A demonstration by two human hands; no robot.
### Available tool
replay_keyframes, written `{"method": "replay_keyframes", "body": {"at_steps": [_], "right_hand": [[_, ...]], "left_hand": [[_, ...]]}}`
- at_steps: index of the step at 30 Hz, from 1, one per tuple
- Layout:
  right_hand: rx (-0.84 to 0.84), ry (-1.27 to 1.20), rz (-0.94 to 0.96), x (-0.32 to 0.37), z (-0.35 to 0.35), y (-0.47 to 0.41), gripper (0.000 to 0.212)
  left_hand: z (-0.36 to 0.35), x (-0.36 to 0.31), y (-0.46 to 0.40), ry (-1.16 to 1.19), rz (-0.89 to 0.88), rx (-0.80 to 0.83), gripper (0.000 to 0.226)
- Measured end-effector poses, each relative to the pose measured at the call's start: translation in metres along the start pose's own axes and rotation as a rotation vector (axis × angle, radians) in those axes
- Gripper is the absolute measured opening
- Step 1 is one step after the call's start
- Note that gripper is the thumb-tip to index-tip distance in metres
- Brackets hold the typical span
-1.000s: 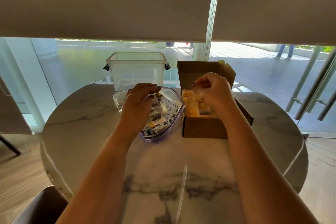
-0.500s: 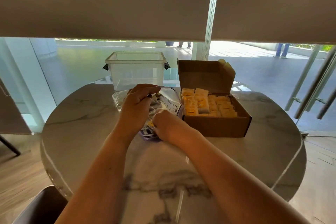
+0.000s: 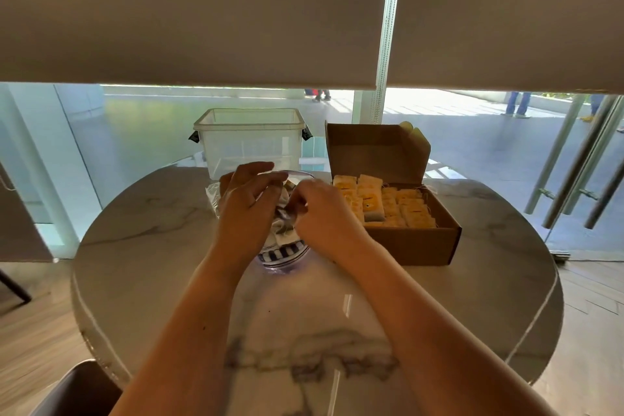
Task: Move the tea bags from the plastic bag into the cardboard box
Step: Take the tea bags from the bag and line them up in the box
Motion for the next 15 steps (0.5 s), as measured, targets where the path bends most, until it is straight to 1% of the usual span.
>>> {"method": "replay_keyframes", "body": {"at_steps": [1, 3, 6, 7, 8, 10, 12, 13, 15], "right_hand": [[-0.053, -0.04, -0.02, -0.005, 0.008, -0.003, 0.009], [-0.188, -0.138, -0.049, -0.016, 0.026, -0.007, 0.006], [-0.439, -0.257, 0.0, -0.023, 0.048, -0.002, 0.006], [-0.514, -0.276, 0.042, -0.022, 0.053, 0.002, 0.005], [-0.562, -0.275, 0.087, -0.019, 0.056, 0.006, 0.004], [-0.558, -0.199, 0.186, -0.008, 0.051, 0.011, 0.004], [-0.473, -0.089, 0.279, 0.004, 0.038, 0.012, 0.006], [-0.426, -0.05, 0.307, 0.009, 0.032, 0.011, 0.006], [-0.356, -0.038, 0.336, 0.012, 0.025, 0.01, 0.004]], "left_hand": [[0.003, -0.001, 0.0, -0.022, 0.005, -0.023, 0.03], [0.008, -0.002, 0.001, -0.042, 0.018, -0.077, 0.01], [0.012, 0.0, 0.003, 0.002, 0.047, -0.102, 0.006], [0.012, -0.001, 0.003, 0.051, 0.065, -0.102, 0.007], [0.01, -0.003, 0.003, 0.101, 0.076, -0.097, 0.014], [0.006, -0.007, 0.001, 0.141, 0.07, -0.073, 0.02], [0.003, -0.012, 0.0, 0.085, 0.04, -0.049, 0.021], [0.003, -0.012, -0.001, 0.078, 0.023, -0.055, 0.018], [0.003, -0.008, -0.003, 0.128, 0.012, -0.07, 0.015]]}}
Point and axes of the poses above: each hand's wrist, its own y-axis away from the middle knuckle, its own z-axis out of the back of the hand, x = y × z, the point moved 9 cm from there along -y, towards the middle knuckle, and after that the axes turned 11 degrees about -z, right-handed, at the moved point
